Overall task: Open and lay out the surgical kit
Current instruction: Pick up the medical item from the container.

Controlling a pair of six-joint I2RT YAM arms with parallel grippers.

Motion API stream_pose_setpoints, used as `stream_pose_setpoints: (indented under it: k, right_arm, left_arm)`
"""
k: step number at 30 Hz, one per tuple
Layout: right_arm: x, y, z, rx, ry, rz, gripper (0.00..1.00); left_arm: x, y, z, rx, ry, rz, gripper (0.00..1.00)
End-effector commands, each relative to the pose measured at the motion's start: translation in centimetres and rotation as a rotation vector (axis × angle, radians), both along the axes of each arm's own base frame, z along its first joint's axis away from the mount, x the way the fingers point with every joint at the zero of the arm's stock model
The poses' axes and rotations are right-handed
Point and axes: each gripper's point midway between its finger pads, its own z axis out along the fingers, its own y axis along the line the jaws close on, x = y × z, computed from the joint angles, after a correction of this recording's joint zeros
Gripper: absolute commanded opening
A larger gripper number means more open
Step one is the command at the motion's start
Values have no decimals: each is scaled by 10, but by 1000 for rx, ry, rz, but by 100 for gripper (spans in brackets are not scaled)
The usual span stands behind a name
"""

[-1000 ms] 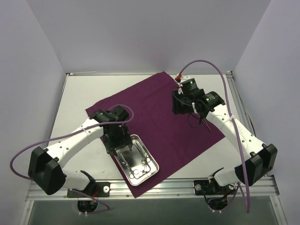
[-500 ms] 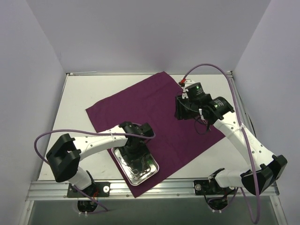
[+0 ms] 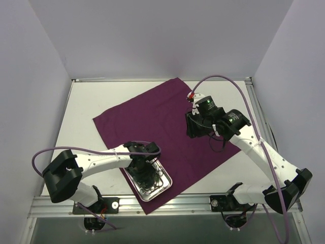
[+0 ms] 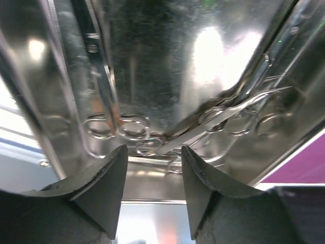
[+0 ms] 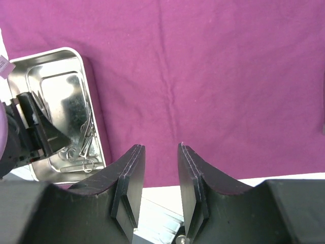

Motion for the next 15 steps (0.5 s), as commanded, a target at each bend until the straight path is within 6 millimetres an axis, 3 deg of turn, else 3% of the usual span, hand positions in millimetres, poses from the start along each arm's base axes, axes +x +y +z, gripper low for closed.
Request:
stream_pose_setpoints:
  k: [1, 15]
  right_arm:
    - [-5, -2, 5, -18, -19, 24, 33]
    - [-15, -1, 2, -59, -25, 65, 32]
  left_arm:
    - [11, -14, -2, -41, -27, 72, 55]
    - [9, -17, -15, -25, 3, 68, 43]
